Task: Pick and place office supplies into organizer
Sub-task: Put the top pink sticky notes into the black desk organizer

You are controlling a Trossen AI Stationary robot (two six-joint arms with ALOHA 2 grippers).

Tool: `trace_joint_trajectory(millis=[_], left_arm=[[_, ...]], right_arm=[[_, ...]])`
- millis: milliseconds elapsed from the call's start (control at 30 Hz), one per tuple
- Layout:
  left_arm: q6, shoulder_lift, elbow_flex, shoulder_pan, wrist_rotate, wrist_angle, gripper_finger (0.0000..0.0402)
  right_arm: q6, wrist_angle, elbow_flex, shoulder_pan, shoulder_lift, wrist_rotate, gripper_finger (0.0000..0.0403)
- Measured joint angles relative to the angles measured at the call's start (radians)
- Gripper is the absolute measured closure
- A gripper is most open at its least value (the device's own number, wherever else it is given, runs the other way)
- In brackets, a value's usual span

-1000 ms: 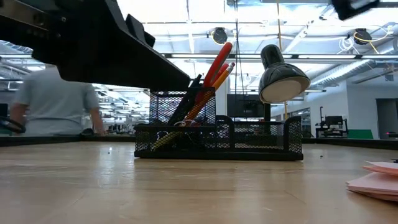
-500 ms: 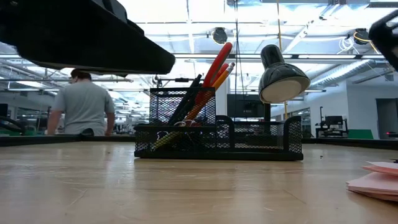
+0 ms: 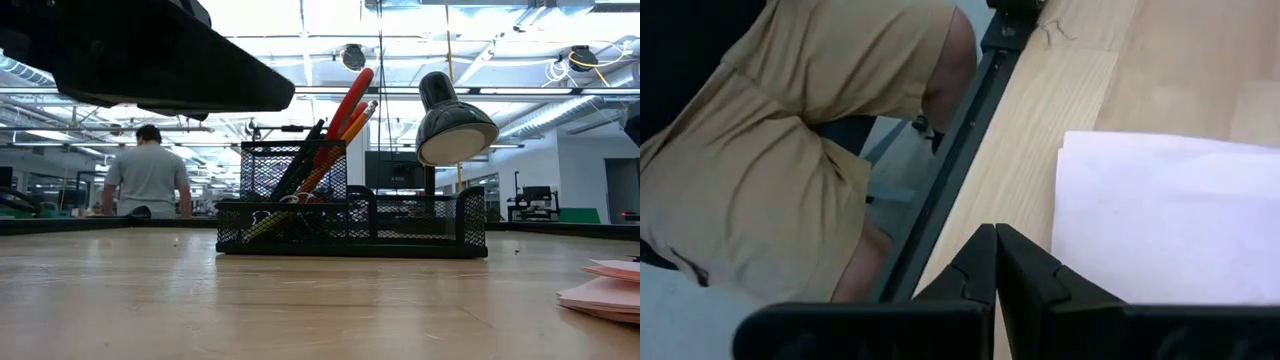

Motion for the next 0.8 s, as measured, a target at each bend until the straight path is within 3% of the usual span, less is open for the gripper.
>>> trace_joint_trajectory(millis=[267,533,800], left_arm=[[-0.029,0.0,0.0,0.0,0.0,0.033,0.0379],[-0.033,0.0,0.0,0.0,0.0,0.032,0.0398],[-0.044,0.0,0.0,0.0,0.0,0.023,0.0377]], right_arm=[[0.001,0.002,0.0,-0.017,0.038,-0.03,0.0403],[-0.016,0.01,0.002,-0.061,0.057,-0.032,0.0403],[-0.082,0.0,0.001,-0.112,0.058,0.062,0.0403]])
